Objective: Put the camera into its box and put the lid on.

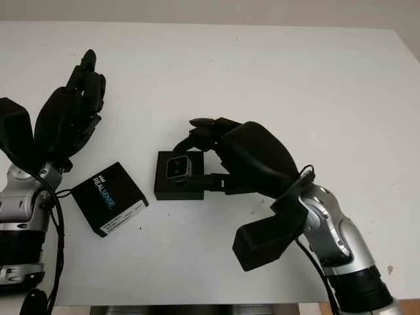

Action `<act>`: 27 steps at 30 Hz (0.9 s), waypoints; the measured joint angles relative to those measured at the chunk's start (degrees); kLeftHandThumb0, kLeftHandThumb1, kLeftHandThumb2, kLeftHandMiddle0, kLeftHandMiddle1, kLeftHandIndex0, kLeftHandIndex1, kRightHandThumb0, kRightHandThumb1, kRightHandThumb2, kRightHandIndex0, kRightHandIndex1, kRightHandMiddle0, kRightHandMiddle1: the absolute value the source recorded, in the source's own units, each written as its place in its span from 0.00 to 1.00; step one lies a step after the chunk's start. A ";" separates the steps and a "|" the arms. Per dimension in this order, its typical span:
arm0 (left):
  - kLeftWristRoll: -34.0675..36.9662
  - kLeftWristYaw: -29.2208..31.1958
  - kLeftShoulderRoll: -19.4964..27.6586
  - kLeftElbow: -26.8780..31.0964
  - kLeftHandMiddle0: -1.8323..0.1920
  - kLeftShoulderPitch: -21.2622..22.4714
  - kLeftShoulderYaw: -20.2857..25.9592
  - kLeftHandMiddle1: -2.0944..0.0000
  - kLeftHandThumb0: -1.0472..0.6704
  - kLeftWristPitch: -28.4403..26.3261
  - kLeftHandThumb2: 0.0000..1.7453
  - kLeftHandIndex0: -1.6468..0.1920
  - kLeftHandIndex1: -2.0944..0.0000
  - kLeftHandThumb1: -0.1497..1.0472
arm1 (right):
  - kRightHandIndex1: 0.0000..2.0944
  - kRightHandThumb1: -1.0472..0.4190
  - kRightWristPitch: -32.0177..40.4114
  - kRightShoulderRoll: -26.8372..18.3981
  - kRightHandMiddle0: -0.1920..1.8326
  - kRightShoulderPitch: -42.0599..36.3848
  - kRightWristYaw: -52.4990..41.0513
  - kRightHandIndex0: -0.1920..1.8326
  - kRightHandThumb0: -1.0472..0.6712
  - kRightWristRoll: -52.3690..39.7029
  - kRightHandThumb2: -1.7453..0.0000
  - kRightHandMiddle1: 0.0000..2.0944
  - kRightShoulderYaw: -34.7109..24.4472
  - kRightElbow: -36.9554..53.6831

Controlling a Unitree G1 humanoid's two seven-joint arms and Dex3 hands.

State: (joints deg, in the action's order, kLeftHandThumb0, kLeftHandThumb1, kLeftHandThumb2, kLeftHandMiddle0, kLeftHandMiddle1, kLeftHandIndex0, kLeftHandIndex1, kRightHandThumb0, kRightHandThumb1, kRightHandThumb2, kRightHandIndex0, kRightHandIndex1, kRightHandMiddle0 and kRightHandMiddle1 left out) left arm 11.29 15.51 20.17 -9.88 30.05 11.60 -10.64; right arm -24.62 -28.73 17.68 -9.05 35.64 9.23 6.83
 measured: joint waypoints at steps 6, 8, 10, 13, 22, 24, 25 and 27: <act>0.07 -0.21 0.00 0.13 1.00 0.00 0.00 1.00 0.14 -0.14 0.34 1.00 1.00 1.00 | 0.05 0.00 -1.71 -0.14 0.40 0.64 0.94 0.33 0.20 0.32 0.76 0.58 0.02 -1.31; 0.07 -0.30 0.00 0.15 1.00 0.00 0.00 1.00 0.14 -0.14 0.34 1.00 1.00 1.00 | 0.05 0.00 -2.54 -0.39 0.40 0.77 1.38 0.33 0.20 0.74 0.75 0.61 0.02 -1.71; 0.07 -0.33 0.00 0.19 1.00 0.00 0.00 1.00 0.14 -0.14 0.34 1.00 1.00 1.00 | 0.05 0.00 -3.10 -1.02 0.41 0.75 1.51 0.33 0.20 1.63 0.75 0.62 0.08 -1.97; 0.06 -0.36 0.00 0.51 1.00 -0.02 0.00 1.00 0.14 -0.16 0.35 1.00 1.00 1.00 | 0.06 0.00 -4.06 -1.66 0.42 0.75 2.21 0.35 0.19 2.60 0.75 0.64 0.10 -2.15; 0.06 -0.32 0.00 1.68 1.00 -0.59 0.00 1.00 0.13 -1.14 0.34 1.00 1.00 1.00 | 0.04 0.00 -5.17 -2.75 0.41 0.74 1.23 0.34 0.18 3.08 0.76 0.65 0.91 -2.00; 0.05 -0.33 0.01 1.68 1.00 -0.72 0.00 1.00 0.13 -1.14 0.34 1.00 1.00 1.00 | 0.04 0.00 -5.17 -2.78 0.41 0.65 1.21 0.34 0.18 3.19 0.76 0.65 0.96 -1.94; 0.05 -0.35 0.00 1.68 1.00 -0.73 0.00 1.00 0.13 -1.14 0.34 1.00 1.00 1.00 | 0.04 0.00 -5.19 -2.80 0.41 0.59 1.22 0.34 0.17 3.37 0.76 0.65 0.98 -1.87; 0.05 -0.36 0.00 1.68 1.00 -0.73 0.00 1.00 0.13 -1.14 0.34 1.00 1.00 1.00 | 0.04 0.00 -5.30 -2.81 0.40 0.50 1.46 0.34 0.17 3.85 0.76 0.65 1.06 -1.85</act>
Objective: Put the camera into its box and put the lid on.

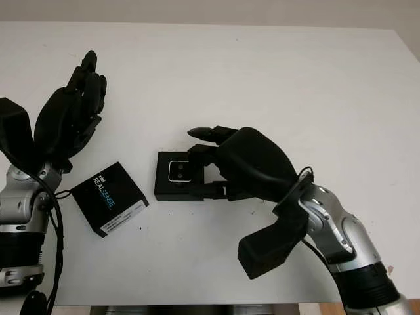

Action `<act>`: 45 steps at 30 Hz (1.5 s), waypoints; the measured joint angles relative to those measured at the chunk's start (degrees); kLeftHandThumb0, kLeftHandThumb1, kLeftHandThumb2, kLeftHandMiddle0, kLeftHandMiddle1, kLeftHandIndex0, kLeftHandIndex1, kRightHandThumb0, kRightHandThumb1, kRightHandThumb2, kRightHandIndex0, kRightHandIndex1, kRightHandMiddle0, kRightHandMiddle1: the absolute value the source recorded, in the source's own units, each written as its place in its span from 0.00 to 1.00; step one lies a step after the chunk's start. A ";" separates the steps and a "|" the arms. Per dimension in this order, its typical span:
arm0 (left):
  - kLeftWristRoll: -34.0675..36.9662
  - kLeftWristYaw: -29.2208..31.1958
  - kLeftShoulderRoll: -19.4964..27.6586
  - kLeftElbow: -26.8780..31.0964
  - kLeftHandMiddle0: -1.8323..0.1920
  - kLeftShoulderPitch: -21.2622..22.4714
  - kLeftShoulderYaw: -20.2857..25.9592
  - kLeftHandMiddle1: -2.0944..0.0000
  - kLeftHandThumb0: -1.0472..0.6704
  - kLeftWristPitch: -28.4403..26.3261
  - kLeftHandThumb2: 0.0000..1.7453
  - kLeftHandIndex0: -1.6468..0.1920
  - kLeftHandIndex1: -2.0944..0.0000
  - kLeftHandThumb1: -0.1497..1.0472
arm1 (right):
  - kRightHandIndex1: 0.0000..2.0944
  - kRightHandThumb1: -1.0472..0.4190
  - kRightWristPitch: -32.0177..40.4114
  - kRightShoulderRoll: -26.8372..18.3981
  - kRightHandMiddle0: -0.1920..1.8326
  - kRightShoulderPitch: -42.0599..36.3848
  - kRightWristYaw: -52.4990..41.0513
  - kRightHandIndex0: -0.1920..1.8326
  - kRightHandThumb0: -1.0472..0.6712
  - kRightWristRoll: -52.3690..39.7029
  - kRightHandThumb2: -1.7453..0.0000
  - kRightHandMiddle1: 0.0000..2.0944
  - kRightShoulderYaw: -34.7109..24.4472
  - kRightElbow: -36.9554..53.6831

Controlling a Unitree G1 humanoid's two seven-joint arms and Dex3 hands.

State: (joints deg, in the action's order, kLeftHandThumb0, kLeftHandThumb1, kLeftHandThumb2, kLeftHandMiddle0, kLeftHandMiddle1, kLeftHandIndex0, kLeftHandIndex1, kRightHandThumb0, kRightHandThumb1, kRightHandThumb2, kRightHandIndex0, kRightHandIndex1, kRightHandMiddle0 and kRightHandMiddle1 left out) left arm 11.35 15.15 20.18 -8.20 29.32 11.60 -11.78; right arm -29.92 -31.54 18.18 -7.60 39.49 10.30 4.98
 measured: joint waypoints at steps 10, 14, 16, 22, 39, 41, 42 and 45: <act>0.00 -0.11 0.00 1.09 1.00 -0.47 0.01 1.00 0.13 0.38 0.34 1.00 1.00 1.00 | 0.03 0.00 6.23 8.76 0.12 -0.88 6.40 0.31 0.21 -8.92 0.79 0.54 -2.67 -1.84; -0.34 -0.51 0.16 4.33 1.00 -1.51 0.00 1.00 0.13 0.15 0.33 1.00 1.00 1.00 | 0.01 0.00 12.21 13.92 0.02 -0.19 6.98 0.28 0.20 -15.42 0.79 0.52 -4.42 -2.50; -1.02 -0.19 0.90 5.66 1.00 -2.09 -0.01 1.00 0.13 0.14 0.32 1.00 1.00 1.00 | 0.00 0.00 15.71 15.29 0.00 -0.07 6.39 0.27 0.20 -17.18 0.79 0.51 -4.95 -2.16; -2.97 3.34 5.06 7.14 1.00 -3.08 -0.09 1.00 0.12 2.40 0.26 1.00 1.00 1.00 | 0.00 0.00 23.25 16.91 0.01 0.05 5.38 0.26 0.18 -18.72 0.78 0.50 -5.45 -1.21; -6.30 40.59 33.95 9.07 1.00 -2.00 -5.28 1.00 0.14 13.50 0.02 1.00 1.00 0.83 | 0.00 0.00 33.04 18.75 0.03 0.02 1.42 0.26 0.21 -29.40 0.75 0.42 -9.21 1.72; -8.02 42.98 35.51 9.08 1.00 -1.87 -6.69 1.00 0.14 17.85 0.02 1.00 1.00 0.81 | 0.00 0.00 32.30 19.02 0.01 0.16 1.28 0.24 0.20 -31.54 0.73 0.40 -10.02 0.97; -8.63 44.16 36.17 9.09 1.00 -1.83 -7.40 1.00 0.14 19.71 0.02 1.00 1.00 0.80 | 0.00 0.00 31.85 19.27 0.00 0.36 1.27 0.22 0.20 -32.43 0.72 0.37 -10.51 0.21; -9.83 46.10 37.55 9.45 1.00 -1.84 -8.60 1.00 0.14 21.61 0.02 1.00 1.00 0.77 | 0.00 0.00 31.67 19.33 0.00 0.45 1.24 0.15 0.18 -34.17 0.70 0.26 -11.27 -0.72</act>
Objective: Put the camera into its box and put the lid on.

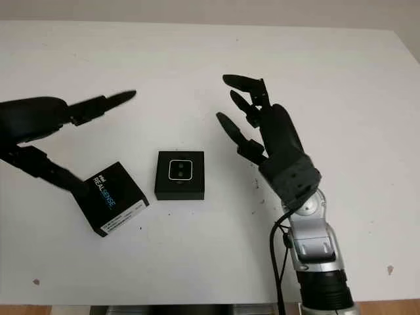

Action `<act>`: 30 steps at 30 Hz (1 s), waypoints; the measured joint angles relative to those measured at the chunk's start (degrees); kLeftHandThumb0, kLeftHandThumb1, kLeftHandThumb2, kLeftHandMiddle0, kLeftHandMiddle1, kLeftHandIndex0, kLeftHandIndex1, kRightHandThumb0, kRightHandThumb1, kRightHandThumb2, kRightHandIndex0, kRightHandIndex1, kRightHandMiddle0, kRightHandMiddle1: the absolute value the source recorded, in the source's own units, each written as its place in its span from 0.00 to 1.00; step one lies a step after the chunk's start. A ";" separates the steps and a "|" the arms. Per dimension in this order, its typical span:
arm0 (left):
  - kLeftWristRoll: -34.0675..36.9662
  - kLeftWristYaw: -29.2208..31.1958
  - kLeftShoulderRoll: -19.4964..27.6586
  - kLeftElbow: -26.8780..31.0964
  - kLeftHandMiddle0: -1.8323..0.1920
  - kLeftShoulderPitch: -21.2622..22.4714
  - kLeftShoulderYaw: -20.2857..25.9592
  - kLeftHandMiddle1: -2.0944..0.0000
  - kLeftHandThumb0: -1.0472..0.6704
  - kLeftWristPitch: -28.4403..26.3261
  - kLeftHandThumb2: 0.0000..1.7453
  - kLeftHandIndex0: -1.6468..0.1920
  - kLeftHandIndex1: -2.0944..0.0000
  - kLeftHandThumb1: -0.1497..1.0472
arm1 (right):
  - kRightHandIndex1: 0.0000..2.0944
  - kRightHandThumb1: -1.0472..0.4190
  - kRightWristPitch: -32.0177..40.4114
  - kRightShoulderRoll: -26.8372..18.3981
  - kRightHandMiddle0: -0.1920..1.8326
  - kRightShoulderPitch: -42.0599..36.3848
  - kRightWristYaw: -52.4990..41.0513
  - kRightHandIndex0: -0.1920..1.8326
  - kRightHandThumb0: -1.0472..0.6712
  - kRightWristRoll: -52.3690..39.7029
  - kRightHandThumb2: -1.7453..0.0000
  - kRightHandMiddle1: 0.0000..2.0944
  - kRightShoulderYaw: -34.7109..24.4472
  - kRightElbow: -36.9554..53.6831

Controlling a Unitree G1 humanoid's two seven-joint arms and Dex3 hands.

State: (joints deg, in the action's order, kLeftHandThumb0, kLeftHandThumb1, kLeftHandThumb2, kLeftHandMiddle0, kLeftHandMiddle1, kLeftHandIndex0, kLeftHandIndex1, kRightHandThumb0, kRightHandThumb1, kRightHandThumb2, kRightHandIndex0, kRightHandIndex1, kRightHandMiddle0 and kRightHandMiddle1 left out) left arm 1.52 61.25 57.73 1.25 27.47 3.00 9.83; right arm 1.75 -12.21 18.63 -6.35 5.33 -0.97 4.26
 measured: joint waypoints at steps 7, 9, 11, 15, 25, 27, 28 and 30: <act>-6.66 1.72 4.51 2.76 1.00 -0.78 -1.96 1.00 0.20 11.27 0.02 1.00 1.00 0.74 | 0.00 0.00 3.78 1.81 0.00 0.15 -0.71 0.07 0.16 -7.30 0.68 0.14 -2.65 0.13; -8.29 1.63 5.55 3.73 1.00 -1.01 -2.18 1.00 0.24 13.68 0.02 0.99 1.00 0.71 | 0.00 0.00 3.81 1.88 0.00 0.20 -0.99 0.07 0.16 -8.61 0.67 0.13 -3.20 0.12; -9.64 1.14 6.10 4.49 1.00 -1.36 -2.18 0.99 0.25 15.92 0.02 0.99 0.99 0.70 | 0.00 0.00 4.23 1.87 0.00 0.20 -0.99 0.06 0.17 -8.80 0.67 0.13 -3.64 0.14; -12.57 -0.28 7.52 5.40 0.99 -2.66 -2.18 0.98 0.26 19.93 0.02 0.98 0.98 0.69 | 0.01 0.00 4.79 1.62 0.00 0.20 -1.27 0.06 0.18 -9.20 0.66 0.12 -4.44 0.31; -16.12 -6.60 7.88 4.47 0.92 -6.76 -2.17 0.96 0.28 27.85 0.03 0.92 0.95 0.71 | 0.01 0.00 7.85 1.48 0.01 0.18 -1.37 0.06 0.19 -10.80 0.66 0.09 -5.26 1.35; -16.31 -8.26 7.77 3.86 0.90 -7.59 -2.17 0.96 0.29 28.91 0.03 0.90 0.95 0.71 | 0.01 0.00 8.19 1.41 0.01 0.18 -1.40 0.06 0.19 -10.88 0.66 0.09 -5.29 1.61; -16.37 -9.13 7.67 3.50 0.89 -7.87 -2.17 0.96 0.29 29.45 0.03 0.89 0.95 0.71 | 0.01 0.00 8.39 1.33 0.01 0.17 -1.49 0.06 0.20 -10.95 0.66 0.09 -5.34 1.87; -16.72 -10.62 7.39 2.96 0.88 -8.17 -2.19 0.96 0.28 30.48 0.04 0.89 0.95 0.73 | 0.02 0.00 8.52 1.07 0.02 0.16 -1.72 0.06 0.20 -11.02 0.65 0.09 -5.46 2.62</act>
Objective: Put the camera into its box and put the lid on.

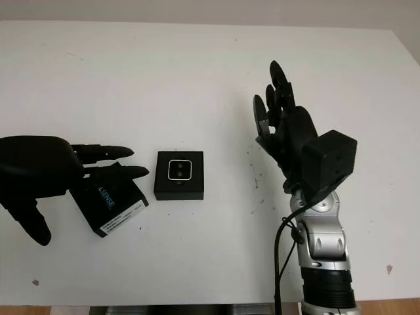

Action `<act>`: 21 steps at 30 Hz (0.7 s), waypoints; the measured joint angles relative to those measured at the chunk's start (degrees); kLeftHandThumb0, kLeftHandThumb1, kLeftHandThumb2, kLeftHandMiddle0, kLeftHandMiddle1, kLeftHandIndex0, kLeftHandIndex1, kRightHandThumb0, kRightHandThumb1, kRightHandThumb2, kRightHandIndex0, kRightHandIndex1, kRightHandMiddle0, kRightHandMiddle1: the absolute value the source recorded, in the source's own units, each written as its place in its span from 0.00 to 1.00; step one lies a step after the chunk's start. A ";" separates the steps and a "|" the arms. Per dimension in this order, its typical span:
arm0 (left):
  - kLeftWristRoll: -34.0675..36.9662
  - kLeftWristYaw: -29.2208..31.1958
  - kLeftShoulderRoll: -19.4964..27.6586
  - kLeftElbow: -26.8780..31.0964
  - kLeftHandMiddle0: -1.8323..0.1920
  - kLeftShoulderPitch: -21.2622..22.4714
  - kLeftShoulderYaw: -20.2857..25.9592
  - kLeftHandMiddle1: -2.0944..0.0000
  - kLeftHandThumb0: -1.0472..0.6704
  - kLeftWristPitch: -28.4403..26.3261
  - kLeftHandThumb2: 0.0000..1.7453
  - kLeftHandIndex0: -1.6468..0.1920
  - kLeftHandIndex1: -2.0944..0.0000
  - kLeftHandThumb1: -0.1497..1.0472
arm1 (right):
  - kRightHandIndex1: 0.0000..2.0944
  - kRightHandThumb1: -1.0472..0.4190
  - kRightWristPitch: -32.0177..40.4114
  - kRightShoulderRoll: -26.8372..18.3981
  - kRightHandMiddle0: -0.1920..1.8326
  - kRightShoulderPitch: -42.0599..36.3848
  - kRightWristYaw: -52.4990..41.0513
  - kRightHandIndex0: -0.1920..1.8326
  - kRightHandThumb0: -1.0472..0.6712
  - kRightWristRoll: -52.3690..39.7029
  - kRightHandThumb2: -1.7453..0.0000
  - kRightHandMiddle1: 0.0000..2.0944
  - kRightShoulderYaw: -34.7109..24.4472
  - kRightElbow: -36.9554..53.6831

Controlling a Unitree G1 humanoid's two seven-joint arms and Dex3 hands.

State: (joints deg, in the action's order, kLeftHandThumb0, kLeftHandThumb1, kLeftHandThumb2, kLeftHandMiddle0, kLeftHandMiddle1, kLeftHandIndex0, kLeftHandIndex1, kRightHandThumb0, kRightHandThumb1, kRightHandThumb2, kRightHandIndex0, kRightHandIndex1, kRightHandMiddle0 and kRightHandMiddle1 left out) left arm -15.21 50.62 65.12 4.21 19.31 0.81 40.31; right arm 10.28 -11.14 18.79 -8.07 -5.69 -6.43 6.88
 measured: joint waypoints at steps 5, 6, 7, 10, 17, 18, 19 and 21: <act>-1.51 -3.10 -0.81 -1.71 0.85 -0.03 -0.83 0.96 0.28 2.36 0.04 0.86 0.94 0.76 | 0.02 0.00 0.00 -0.24 0.03 -0.22 -0.25 0.07 0.20 0.01 0.65 0.09 -0.26 0.35; -1.77 -3.64 -1.05 -2.00 0.84 -0.04 -1.08 0.96 0.28 2.73 0.04 0.85 0.94 0.76 | 0.02 0.00 0.00 -0.24 0.03 -0.32 -0.25 0.07 0.20 0.01 0.65 0.09 -0.36 0.35; -1.93 -4.04 -1.19 -2.22 0.84 -0.04 -1.27 0.96 0.29 2.93 0.04 0.85 0.94 0.77 | 0.02 0.00 0.00 -0.24 0.03 -0.37 -0.25 0.07 0.20 0.01 0.65 0.09 -0.46 0.35; -2.08 -4.97 -1.58 -2.71 0.82 -0.04 -1.69 0.96 0.31 3.01 0.04 0.84 0.93 0.78 | 0.02 0.00 0.00 -0.24 0.03 -0.44 -0.24 0.07 0.20 0.13 0.65 0.09 -0.60 0.41; -3.36 -9.45 -3.94 -4.26 0.73 0.04 -2.19 0.83 0.36 6.40 0.03 0.77 0.76 0.82 | 0.02 0.00 0.19 -0.24 0.03 -1.06 -0.16 0.07 0.20 0.48 0.65 0.09 -0.59 1.16; -3.58 -10.23 -4.55 -4.80 0.76 0.12 -2.43 0.75 0.36 7.42 0.03 0.82 0.65 0.83 | 0.02 0.00 0.19 -0.24 0.03 -1.10 -0.15 0.07 0.20 0.52 0.65 0.09 -0.59 1.17; -3.96 -10.99 -4.95 -5.28 0.76 0.27 -2.65 0.71 0.37 8.37 0.03 0.84 0.61 0.84 | 0.02 0.00 0.19 -0.24 0.03 -1.12 -0.15 0.07 0.19 0.54 0.65 0.09 -0.58 1.17; -4.82 -12.13 -5.60 -6.23 0.78 0.99 -3.07 0.66 0.39 9.77 0.03 0.87 0.56 0.87 | 0.02 0.00 0.19 -0.22 0.04 -1.23 -0.13 0.07 0.19 0.57 0.65 0.09 -0.55 1.22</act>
State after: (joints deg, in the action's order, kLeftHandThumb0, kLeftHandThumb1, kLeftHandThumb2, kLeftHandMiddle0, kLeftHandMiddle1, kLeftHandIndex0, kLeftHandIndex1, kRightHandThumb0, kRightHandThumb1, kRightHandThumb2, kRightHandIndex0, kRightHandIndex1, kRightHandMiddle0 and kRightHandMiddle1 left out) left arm -20.02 38.50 59.52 -2.01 20.30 -2.26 50.08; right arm 10.46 -11.36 17.56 -8.21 -5.12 -6.98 8.11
